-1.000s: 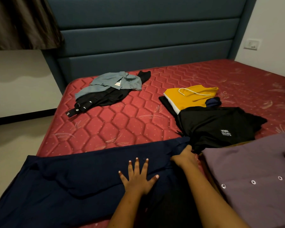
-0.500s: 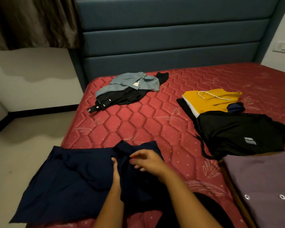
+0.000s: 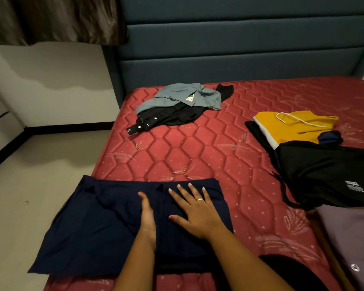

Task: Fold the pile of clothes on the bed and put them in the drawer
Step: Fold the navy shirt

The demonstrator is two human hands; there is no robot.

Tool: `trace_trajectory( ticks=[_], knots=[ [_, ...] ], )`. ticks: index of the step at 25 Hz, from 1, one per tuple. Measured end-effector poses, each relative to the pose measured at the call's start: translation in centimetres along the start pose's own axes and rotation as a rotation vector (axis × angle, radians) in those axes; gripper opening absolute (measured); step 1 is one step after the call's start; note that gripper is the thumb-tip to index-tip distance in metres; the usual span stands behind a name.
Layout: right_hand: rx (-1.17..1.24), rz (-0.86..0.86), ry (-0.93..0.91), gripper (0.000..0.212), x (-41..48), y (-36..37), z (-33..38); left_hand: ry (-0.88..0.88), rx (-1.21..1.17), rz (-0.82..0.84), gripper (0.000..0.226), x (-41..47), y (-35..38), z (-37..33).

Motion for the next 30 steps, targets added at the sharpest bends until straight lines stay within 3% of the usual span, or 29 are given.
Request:
trace_trajectory(
  ticks=[3, 6, 8, 12, 14, 16, 18, 20, 23, 25, 30],
  knots=[
    [0.019, 0.065, 0.057, 0.076, 0.8, 1.4, -0.8, -0.081, -0.034, 0.189, 0.092, 0.3, 0.7, 0.6],
    [0.034, 0.138, 0.05, 0.078, 1.2, 2.3, -0.8, -0.101, 0.068, 0.201, 0.055, 0.4, 0.9, 0.9],
    [0.013, 0.139, 0.02, 0.076, 1.2, 2.3, -0.6, -0.083, 0.13, 0.108, 0.027, 0.6, 0.3, 0.4],
    [0.07, 0.181, -0.093, 0.068, 1.1, 2.6, 1.1, 0.077, 0.352, -0.154, 0.016, 1.2, -0.5, -1.5],
    [0.316, 0.176, -0.141, 0.058, 1.4, 2.3, 2.2, 0.159, 0.402, -0.36, 0.015, 1.5, -2.3, -2.5],
    [0.625, 0.03, -0.103, 0.036, 2.1, -0.3, 1.5, 0.165, 0.516, -0.548, 0.02, 1.2, -4.2, -3.1],
    [0.77, -0.225, 0.021, 0.028, 2.8, -4.1, -2.1, 0.16, 0.66, -0.624, 0.026, 0.8, -5.4, -3.7],
    [0.669, -0.351, 0.201, 0.035, 3.0, -7.1, -7.1, 0.172, 0.622, -0.606, 0.036, 0.4, -5.4, -4.1],
    [0.346, -0.1, 0.408, 0.043, 3.3, -5.9, -12.0, 0.254, 0.652, -0.573, 0.051, 0.2, -4.7, -5.4],
    [0.218, 0.044, 0.469, 0.054, 3.0, -4.1, -12.3, 0.238, 0.829, -0.516, 0.042, 0.8, -3.8, -5.8],
    [0.14, 0.086, 0.492, 0.058, 2.8, -3.5, -11.2, 0.059, 0.746, -0.285, 0.036, 1.5, -3.5, -4.6]
  ],
)
Point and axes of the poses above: each hand's wrist, its own x-axis towards the middle knuckle, its own y-axis out of the palm, z = x × y, the point moved 10 cm from there along x, towards the middle knuckle, and after that the axes turned 12 degrees about x, right-handed, at the moved point
